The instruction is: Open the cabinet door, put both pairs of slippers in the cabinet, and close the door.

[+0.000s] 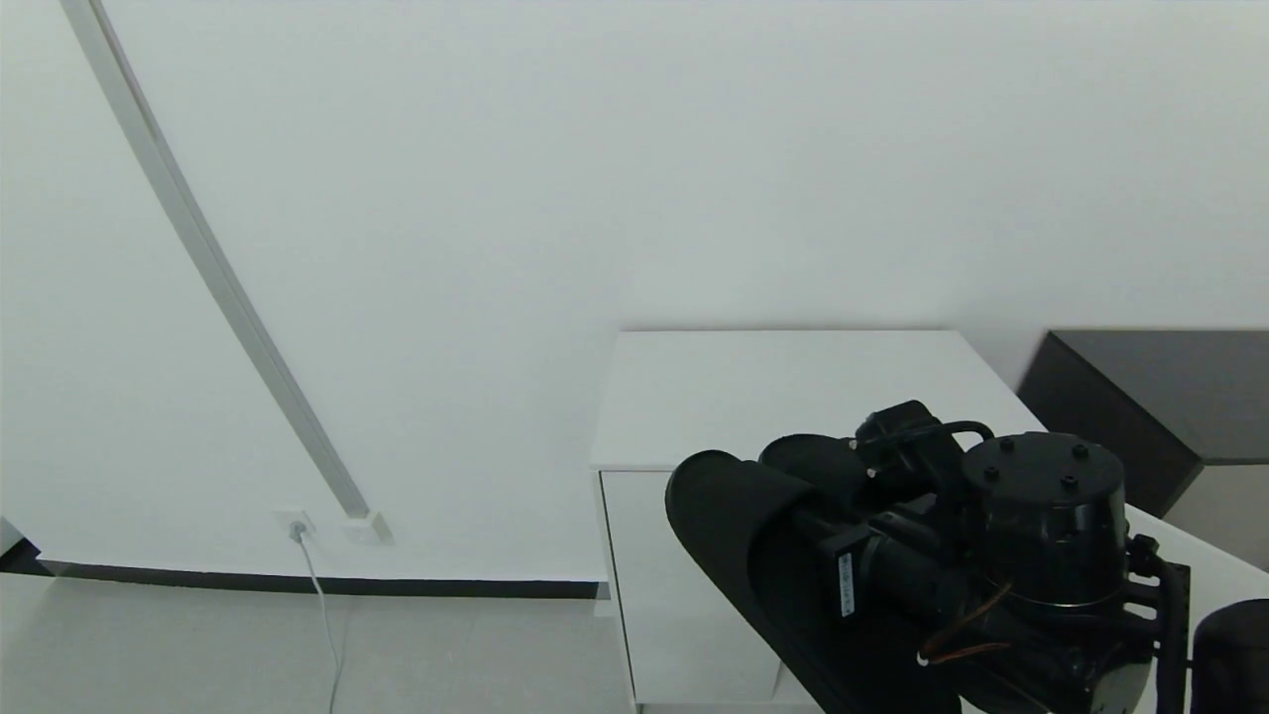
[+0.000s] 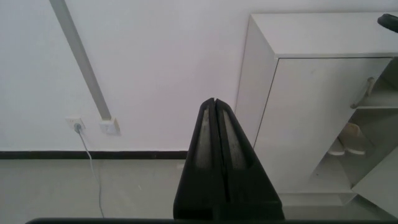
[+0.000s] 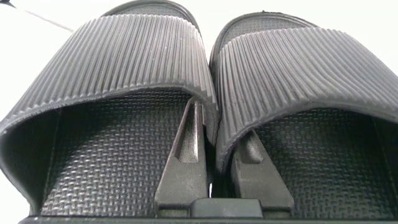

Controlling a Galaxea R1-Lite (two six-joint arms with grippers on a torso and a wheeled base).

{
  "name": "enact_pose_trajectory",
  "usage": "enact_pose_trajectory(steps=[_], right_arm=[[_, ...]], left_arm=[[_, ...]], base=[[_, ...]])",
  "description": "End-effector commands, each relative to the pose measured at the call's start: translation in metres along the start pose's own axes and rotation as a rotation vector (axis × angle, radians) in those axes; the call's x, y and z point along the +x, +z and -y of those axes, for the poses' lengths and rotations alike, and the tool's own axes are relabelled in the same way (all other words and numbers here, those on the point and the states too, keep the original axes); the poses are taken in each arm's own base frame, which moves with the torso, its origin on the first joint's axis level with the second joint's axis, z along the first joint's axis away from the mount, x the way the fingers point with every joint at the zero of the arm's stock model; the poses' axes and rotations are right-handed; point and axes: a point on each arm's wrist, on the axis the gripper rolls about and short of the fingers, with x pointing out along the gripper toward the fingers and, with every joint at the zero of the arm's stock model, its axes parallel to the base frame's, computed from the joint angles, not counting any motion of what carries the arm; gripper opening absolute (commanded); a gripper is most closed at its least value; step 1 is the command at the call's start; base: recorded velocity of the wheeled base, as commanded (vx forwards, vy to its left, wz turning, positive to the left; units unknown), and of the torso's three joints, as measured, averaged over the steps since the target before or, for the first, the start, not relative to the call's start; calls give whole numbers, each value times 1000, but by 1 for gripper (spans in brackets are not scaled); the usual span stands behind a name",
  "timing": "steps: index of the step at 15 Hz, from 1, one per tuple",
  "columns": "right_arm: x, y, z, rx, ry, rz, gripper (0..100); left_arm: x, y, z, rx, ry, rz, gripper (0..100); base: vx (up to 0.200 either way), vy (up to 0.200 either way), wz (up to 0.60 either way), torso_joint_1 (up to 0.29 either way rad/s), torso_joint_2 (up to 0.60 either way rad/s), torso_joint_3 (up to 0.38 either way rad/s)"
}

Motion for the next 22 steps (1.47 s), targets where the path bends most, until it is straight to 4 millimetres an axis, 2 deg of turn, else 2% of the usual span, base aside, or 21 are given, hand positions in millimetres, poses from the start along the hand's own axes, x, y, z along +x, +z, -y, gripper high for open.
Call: enact_pose_trajectory(steps=[1,10,15,22], right_arm=[[3,-4,-2,-7,-11,-12,0],[0,-6,-10,-18,-8,-10,0],[1,-2,-11,-1,-5,31,0],[0,-7,-9,-9,-7,14,0]], left_arm=[[0,0,0,-1,2,0,0],[0,0,0,1,3,0,0],[0,0,0,1,3,0,0],[0,0,0,1,3,0,0]], base=[[0,0,0,0,0,0],[0,0,0,0,0,0],[0,-200,0,3,1,0],[0,-200,0,2,1,2]])
